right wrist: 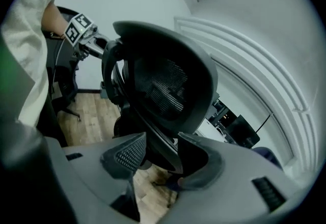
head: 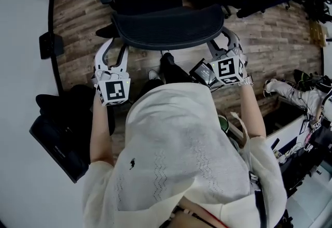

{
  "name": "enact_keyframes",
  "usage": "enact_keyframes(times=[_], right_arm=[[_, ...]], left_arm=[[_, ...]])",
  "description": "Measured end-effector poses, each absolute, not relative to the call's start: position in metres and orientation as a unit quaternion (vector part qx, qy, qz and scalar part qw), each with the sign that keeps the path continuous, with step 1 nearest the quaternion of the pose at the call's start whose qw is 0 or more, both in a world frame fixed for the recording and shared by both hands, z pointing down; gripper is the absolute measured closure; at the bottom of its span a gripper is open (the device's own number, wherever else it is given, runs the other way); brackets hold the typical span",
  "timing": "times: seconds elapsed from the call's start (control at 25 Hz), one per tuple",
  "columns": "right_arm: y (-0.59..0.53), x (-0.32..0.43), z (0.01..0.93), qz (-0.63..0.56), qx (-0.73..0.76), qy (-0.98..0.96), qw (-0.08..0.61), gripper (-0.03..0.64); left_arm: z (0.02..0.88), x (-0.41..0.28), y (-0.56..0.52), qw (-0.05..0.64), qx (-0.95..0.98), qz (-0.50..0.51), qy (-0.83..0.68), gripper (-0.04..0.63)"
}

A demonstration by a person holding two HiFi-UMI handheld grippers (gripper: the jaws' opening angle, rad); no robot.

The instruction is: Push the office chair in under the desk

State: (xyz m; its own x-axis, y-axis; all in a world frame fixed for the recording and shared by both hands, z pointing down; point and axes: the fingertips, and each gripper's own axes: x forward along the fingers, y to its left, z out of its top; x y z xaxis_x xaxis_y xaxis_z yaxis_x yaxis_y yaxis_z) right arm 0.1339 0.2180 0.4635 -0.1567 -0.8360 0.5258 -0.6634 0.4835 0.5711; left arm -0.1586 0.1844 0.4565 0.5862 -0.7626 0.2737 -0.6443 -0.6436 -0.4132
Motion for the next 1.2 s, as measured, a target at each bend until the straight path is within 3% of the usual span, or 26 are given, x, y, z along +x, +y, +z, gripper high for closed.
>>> enact_keyframes(times=[0.2, 0.56, 1.2], right_arm=[[0.201, 0.145, 0.475, -0.146, 0.466, -0.733, 0.473, 0.413], [0.184, 0.149, 0.487, -0.179, 0.419, -0.733, 0.505, 0.396], [0.175, 0.163, 0.515, -0.245, 0.342, -0.699, 0.579, 0.428]], left_arm=[[0.472, -0.155, 0.171, 0.172, -0.875, -0.261, 0.369, 0.416], [0.482, -0.158, 0.16, 0.211, -0.872, -0.316, 0.309, 0.407], [0.524, -0.153, 0.149, 0.322, -0.799, -0.469, 0.193, 0.4]])
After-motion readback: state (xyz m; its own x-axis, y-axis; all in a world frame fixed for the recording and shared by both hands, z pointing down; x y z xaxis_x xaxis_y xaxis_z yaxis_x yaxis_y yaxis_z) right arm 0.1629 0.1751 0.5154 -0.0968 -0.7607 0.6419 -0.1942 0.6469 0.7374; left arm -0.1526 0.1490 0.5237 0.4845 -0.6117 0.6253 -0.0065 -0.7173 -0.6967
